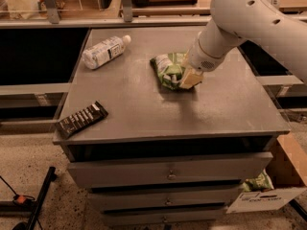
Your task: Move green jalapeno chip bag near rxbar chocolate
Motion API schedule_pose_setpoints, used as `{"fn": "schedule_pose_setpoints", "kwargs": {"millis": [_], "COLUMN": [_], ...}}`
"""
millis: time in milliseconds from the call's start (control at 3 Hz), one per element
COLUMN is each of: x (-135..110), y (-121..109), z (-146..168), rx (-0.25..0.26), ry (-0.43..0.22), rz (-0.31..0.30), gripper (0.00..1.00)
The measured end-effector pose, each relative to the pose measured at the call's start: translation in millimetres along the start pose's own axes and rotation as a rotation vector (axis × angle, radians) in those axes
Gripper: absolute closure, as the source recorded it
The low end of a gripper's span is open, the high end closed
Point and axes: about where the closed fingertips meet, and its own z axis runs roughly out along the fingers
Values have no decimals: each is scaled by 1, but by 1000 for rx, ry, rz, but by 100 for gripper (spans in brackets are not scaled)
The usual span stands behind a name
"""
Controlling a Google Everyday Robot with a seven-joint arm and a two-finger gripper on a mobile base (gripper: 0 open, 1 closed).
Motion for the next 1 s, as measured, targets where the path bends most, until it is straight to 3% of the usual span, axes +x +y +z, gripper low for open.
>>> {"fn": "schedule_pose_setpoints", "kwargs": {"millis": [333,667,1000], "x": [0,-9,-29], "y": [-5,-12,-16], "z": [-7,-22,-38], "rx": [34,104,159], "ry": [-17,-53,-90], "rz": [15,-3,-68], "gripper": [88,100,100]}}
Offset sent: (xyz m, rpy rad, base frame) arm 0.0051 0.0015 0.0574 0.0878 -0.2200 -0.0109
